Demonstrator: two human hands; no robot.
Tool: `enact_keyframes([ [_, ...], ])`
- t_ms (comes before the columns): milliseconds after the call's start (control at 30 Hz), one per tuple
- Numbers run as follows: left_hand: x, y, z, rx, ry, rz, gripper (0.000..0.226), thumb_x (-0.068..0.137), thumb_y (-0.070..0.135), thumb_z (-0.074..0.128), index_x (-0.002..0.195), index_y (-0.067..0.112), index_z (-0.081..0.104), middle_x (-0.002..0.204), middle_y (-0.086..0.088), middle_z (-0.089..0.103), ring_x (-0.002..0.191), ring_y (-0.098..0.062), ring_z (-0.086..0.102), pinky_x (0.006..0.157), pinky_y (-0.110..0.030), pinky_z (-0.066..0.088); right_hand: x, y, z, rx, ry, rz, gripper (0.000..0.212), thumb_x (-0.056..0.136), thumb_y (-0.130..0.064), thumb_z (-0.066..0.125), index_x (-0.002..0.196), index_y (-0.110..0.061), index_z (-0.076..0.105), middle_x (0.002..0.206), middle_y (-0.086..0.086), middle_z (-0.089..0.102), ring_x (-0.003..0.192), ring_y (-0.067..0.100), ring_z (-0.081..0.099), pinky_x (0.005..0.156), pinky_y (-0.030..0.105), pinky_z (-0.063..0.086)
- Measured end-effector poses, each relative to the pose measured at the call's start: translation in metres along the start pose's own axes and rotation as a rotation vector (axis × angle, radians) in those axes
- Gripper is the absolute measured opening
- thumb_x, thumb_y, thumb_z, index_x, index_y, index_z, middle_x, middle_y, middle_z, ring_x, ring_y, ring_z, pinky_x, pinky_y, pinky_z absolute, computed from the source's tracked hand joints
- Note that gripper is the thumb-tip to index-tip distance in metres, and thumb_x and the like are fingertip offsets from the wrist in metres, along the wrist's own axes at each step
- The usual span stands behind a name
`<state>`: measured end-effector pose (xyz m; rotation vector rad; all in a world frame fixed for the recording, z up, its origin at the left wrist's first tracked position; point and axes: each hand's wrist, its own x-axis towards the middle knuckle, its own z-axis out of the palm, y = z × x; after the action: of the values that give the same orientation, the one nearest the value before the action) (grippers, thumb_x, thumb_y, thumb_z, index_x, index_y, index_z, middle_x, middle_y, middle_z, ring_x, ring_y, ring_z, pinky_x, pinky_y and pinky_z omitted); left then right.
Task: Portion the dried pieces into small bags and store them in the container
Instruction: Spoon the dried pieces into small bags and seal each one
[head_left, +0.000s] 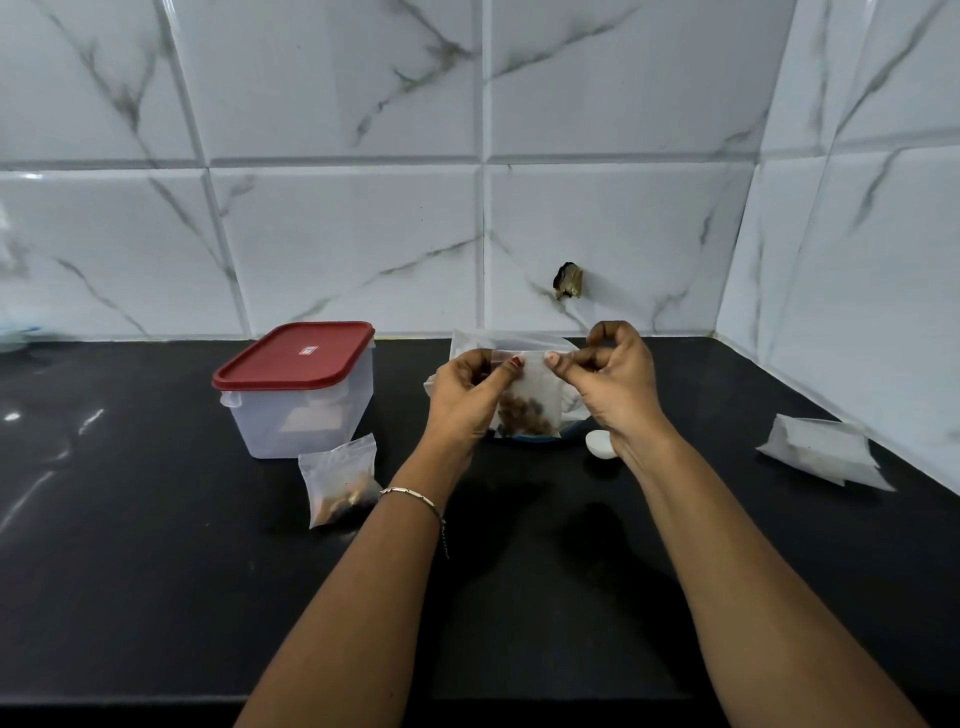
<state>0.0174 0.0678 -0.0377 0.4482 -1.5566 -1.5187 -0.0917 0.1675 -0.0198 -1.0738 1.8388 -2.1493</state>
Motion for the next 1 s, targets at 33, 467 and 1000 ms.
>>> enact_keyframes([
  [33, 0.001, 0.000, -0.001, 0.001, 0.001, -0.008, 0.007, 0.087, 0.012, 0.069, 0.092, 0.007, 0.069, 0.085, -0.004, 0.069, 0.082, -0.011, 0.065, 0.073, -0.020, 0.051, 0.001, 0.001, -0.002, 0.009, -0.012, 0.004, 0.042, 0.076, -0.007, 0.080, 0.097, -0.016, 0.045, 0.070, -0.001, 0.067, 0.061, -0.004, 0.061, 0.066, 0.014, 0.047],
  [467, -0.004, 0.001, -0.006, 0.105, 0.001, 0.013, 0.015, 0.097, 0.016, 0.057, 0.089, 0.018, 0.069, 0.087, 0.006, 0.071, 0.081, 0.000, 0.064, 0.080, -0.021, 0.050, 0.000, -0.003, -0.009, -0.007, 0.063, -0.013, 0.038, 0.072, -0.005, 0.083, 0.081, -0.019, 0.049, 0.066, 0.003, 0.067, 0.069, 0.014, 0.066, 0.073, 0.026, 0.053],
  [1000, -0.065, 0.065, -0.108, 0.187, 0.227, 0.176, 0.013, 0.090, 0.012, 0.068, 0.078, 0.011, 0.061, 0.073, -0.005, 0.059, 0.062, -0.014, 0.054, 0.059, -0.028, 0.046, -0.063, -0.054, 0.069, -0.008, -0.215, -0.199, 0.043, 0.086, 0.000, 0.066, 0.086, -0.029, 0.035, 0.075, 0.009, 0.051, 0.080, 0.037, 0.064, 0.076, 0.041, 0.055],
])
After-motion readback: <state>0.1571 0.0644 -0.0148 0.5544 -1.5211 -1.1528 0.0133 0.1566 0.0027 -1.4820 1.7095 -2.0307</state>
